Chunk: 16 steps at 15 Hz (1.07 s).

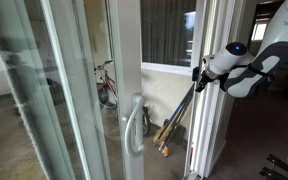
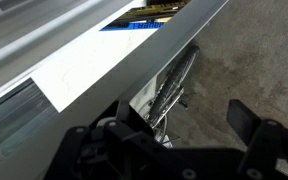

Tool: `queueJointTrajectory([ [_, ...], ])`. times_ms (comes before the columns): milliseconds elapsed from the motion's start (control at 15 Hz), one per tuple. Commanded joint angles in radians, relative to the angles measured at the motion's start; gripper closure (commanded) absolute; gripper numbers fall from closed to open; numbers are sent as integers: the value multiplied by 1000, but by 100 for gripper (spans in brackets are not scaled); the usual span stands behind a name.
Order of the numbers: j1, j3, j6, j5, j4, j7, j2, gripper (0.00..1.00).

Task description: Close the sliding door

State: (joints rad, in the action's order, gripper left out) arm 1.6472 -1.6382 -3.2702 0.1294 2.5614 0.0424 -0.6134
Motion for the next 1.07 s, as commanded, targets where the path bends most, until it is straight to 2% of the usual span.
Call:
queueJointTrajectory([
  [0,-57,28,-18,8,24,-37,-37,0],
  [267,-105,36,-25,10,28,-38,-68,0],
  [667,-234,76,14,5,64,-38,-94,0],
  [800,-255,101,29,12,51,-48,-84,0],
  [1000,-251,132,49,29,3,-74,-50,0],
])
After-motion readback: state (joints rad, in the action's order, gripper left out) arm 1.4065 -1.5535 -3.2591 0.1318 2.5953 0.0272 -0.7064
